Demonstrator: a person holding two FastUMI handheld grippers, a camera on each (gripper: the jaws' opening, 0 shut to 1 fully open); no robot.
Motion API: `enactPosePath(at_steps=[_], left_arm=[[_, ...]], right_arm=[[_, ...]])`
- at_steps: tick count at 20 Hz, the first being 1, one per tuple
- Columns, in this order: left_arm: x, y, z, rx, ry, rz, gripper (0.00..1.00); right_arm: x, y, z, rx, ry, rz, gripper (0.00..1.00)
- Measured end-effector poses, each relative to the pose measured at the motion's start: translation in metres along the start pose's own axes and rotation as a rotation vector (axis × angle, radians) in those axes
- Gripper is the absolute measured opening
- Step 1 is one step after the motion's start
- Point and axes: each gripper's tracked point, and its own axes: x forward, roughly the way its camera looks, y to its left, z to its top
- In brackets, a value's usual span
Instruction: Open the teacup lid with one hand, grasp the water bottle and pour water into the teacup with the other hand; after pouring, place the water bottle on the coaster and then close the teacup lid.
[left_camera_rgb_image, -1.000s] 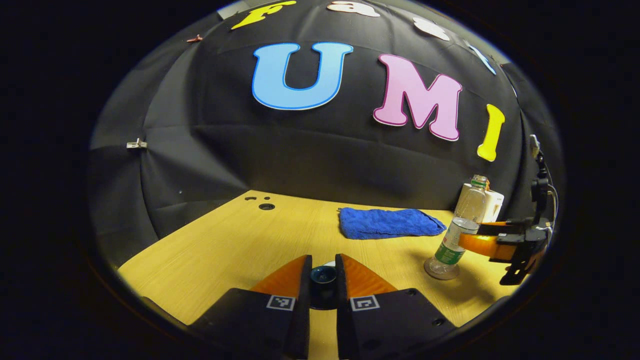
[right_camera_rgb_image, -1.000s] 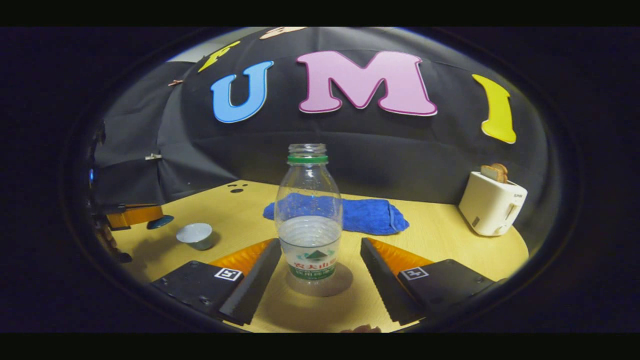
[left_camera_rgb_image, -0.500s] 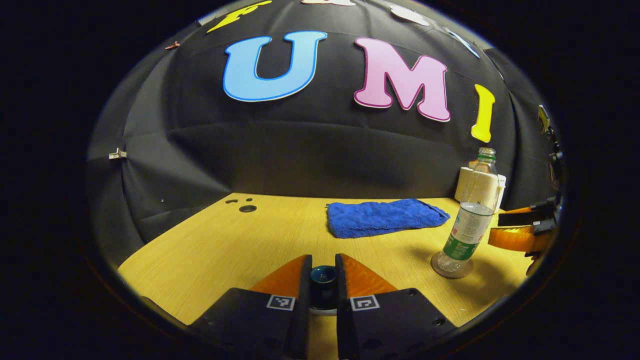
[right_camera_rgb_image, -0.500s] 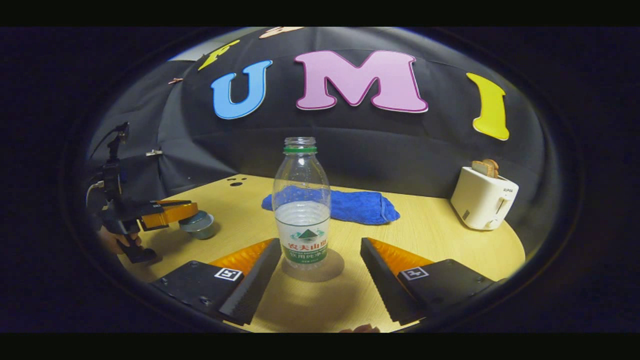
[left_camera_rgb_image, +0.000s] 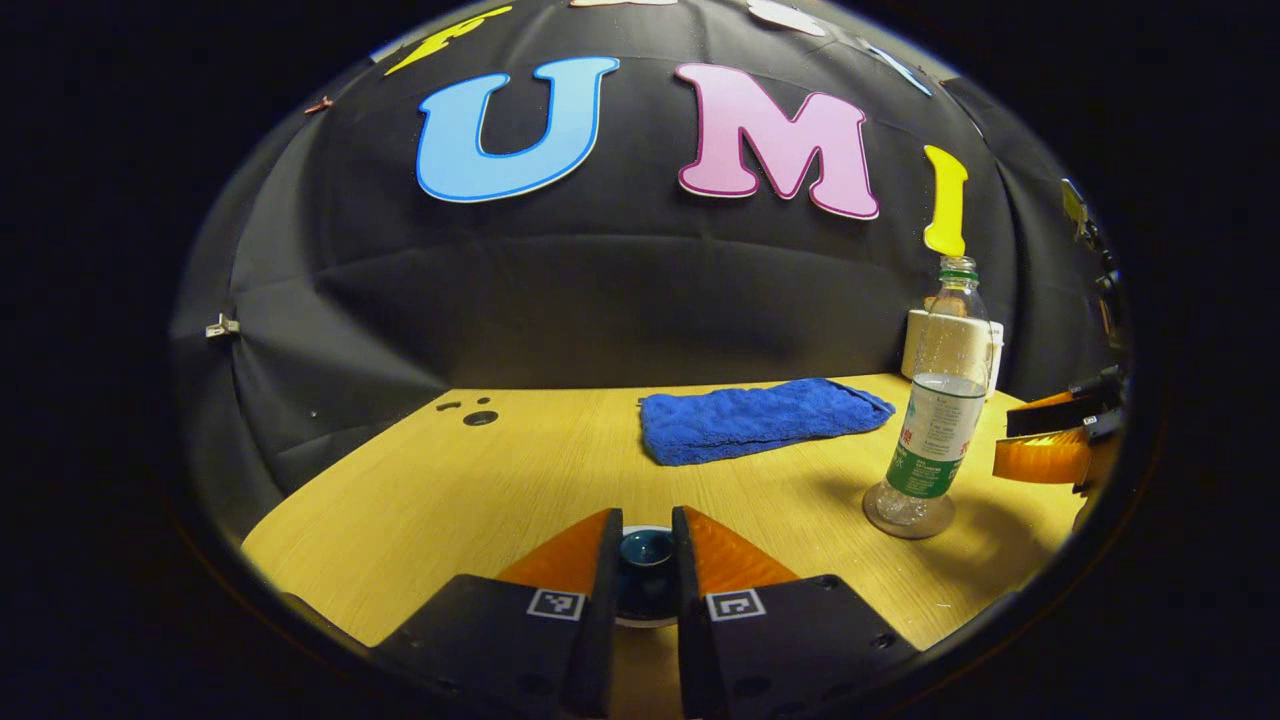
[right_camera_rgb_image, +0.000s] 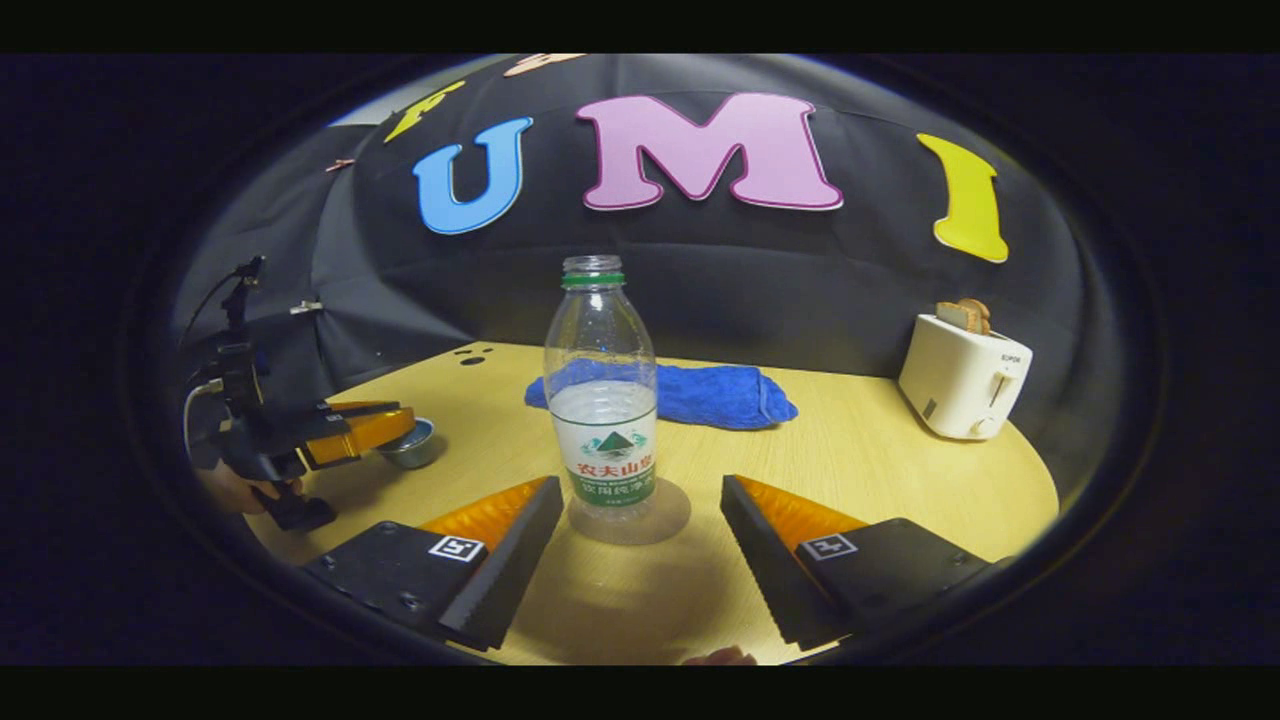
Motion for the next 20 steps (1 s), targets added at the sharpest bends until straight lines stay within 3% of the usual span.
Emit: enactPosePath(at_steps=[1,4,5,7,8,11,12,16,20], left_arm=[[-0.001,0.002,0.001,-0.002,-0.001,0.006,0.32],[-0.01,0.004,0.003,0.005,0.012,0.013,0.36],[-0.016,0.004,0.008,0.011,0.011,0.01,0.5],[-0.031,0.004,0.026,0.018,-0.002,0.006,0.63],[-0.04,0.002,0.034,0.017,-0.002,0.002,0.63],[-0.075,0.001,0.063,0.005,-0.001,0.011,0.91],[-0.086,0.0,0.075,0.005,-0.01,0.017,0.95],[-0.127,-0.002,0.126,-0.015,-0.05,0.035,0.97],[-0.16,-0.007,0.185,-0.042,-0.114,0.031,0.97]], right_arm=[[-0.002,0.0,0.002,0.007,-0.001,-0.001,0.98],[-0.01,-0.003,0.007,0.033,0.007,-0.013,0.98],[-0.015,-0.004,0.011,0.04,0.008,-0.018,0.98],[-0.028,-0.009,0.026,0.046,-0.002,-0.034,0.98],[-0.033,-0.012,0.034,0.049,-0.009,-0.043,0.98],[-0.055,-0.02,0.057,0.062,-0.016,-0.072,0.96],[-0.063,-0.024,0.065,0.072,-0.016,-0.084,0.98],[-0.102,-0.027,0.091,0.132,-0.03,-0.127,0.99],[-0.143,-0.022,0.109,0.104,-0.049,-0.149,0.99]])
